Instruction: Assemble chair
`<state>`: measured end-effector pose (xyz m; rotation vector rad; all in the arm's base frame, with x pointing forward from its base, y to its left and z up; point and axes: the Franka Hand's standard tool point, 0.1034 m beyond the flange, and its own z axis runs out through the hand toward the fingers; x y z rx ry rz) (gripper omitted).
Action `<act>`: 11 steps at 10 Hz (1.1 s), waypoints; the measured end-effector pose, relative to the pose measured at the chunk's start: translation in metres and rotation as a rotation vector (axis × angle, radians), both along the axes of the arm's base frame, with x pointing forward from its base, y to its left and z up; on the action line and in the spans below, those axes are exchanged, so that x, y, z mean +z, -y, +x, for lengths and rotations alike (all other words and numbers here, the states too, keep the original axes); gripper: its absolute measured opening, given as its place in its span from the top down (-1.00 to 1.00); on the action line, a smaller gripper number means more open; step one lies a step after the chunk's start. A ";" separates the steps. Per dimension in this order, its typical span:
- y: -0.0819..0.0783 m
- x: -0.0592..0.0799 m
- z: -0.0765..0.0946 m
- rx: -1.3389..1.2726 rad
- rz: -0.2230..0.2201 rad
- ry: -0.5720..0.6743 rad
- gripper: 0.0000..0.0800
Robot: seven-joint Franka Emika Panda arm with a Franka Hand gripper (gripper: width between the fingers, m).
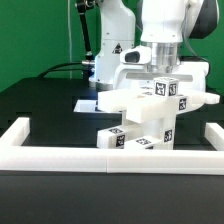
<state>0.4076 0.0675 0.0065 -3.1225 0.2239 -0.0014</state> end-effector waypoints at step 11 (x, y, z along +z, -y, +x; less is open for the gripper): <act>0.000 0.000 0.001 0.002 0.000 0.002 0.01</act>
Offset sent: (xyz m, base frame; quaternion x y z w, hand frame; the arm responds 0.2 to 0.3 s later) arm -0.0005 -0.0024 0.0001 0.0012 0.0037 -0.0032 1.0000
